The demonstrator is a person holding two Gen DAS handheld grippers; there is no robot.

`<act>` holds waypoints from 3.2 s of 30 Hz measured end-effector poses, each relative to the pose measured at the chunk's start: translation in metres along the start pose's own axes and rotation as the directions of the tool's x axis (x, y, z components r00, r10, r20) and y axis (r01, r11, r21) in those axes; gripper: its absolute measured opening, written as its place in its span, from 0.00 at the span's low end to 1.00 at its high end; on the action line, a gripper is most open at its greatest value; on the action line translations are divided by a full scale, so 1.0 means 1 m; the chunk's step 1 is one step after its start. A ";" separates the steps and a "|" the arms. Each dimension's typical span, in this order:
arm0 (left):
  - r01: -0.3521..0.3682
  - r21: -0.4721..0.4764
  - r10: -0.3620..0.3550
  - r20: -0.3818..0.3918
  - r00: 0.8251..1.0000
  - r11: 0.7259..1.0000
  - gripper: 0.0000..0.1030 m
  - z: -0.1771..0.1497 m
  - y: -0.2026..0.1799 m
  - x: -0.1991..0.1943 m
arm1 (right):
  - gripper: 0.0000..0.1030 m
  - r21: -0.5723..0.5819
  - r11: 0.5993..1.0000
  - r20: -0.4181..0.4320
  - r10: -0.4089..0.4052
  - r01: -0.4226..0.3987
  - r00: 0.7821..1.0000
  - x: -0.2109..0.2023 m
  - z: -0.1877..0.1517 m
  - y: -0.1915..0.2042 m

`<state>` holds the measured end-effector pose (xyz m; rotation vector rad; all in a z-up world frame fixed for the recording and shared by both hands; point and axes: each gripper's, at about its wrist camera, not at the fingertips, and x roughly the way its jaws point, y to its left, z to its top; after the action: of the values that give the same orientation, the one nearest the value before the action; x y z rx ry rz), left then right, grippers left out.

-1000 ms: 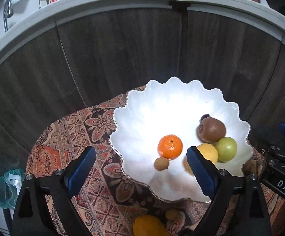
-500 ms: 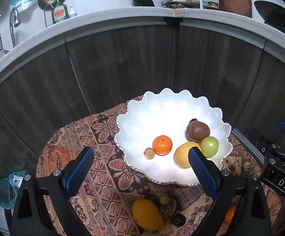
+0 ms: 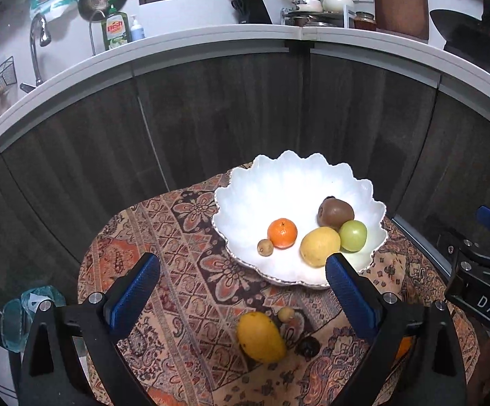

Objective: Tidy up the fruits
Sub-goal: 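Withdraw both tools from the bowl toward the mango and small fruits, then grasp the yellow mango with the left tool while the right tool grasps the small brown fruit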

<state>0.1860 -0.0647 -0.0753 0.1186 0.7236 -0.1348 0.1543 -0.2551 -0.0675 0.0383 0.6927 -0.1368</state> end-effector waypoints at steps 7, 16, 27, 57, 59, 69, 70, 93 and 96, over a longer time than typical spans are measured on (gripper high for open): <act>0.002 -0.008 -0.002 -0.007 1.000 1.000 0.97 -0.011 0.003 -0.007 | 0.89 -0.014 1.000 -0.005 0.005 -0.005 1.000 -0.009 -0.009 0.005; -0.007 -0.015 0.006 -0.027 1.000 1.000 0.97 -0.023 0.008 -0.003 | 0.89 -0.026 1.000 -0.026 0.007 -0.008 1.000 -0.007 -0.022 0.010; -0.008 -0.038 0.004 -0.099 0.995 0.999 0.97 -0.047 0.010 0.027 | 0.89 -0.031 0.999 -0.080 0.008 -0.010 0.997 0.017 -0.048 0.014; 0.014 -0.030 -0.022 -0.291 0.956 0.999 0.77 -0.097 -0.010 0.122 | 0.89 -0.066 0.998 -0.180 -0.004 -0.008 0.984 0.077 -0.082 0.025; 0.023 -0.025 -0.030 -0.302 0.953 0.999 0.73 -0.099 -0.012 0.125 | 0.89 -0.066 0.998 -0.187 -0.004 -0.009 0.982 0.080 -0.083 0.025; 0.063 -0.026 -0.068 -0.309 0.949 0.998 0.55 -0.103 -0.017 0.127 | 0.89 -0.051 0.999 -0.202 0.000 -0.011 0.979 0.084 -0.086 0.022; 0.065 -0.029 -0.071 -0.308 0.949 0.997 0.55 -0.103 -0.017 0.126 | 0.89 -0.052 0.999 -0.203 -0.001 -0.010 0.979 0.085 -0.086 0.022; -0.020 -0.122 -0.015 -0.281 0.960 0.992 0.49 -0.105 0.052 0.091 | 0.89 -0.099 0.988 -0.227 0.094 -0.119 0.969 0.093 -0.087 0.075; -0.050 -0.125 0.014 -0.268 0.963 0.991 0.49 -0.107 0.066 0.088 | 0.89 -0.104 0.984 -0.238 0.117 -0.145 0.964 0.099 -0.088 0.092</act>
<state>0.1921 0.0100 -0.2095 0.0226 0.9974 -0.0396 0.1867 -0.1684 -0.1996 -0.0165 0.9275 0.0387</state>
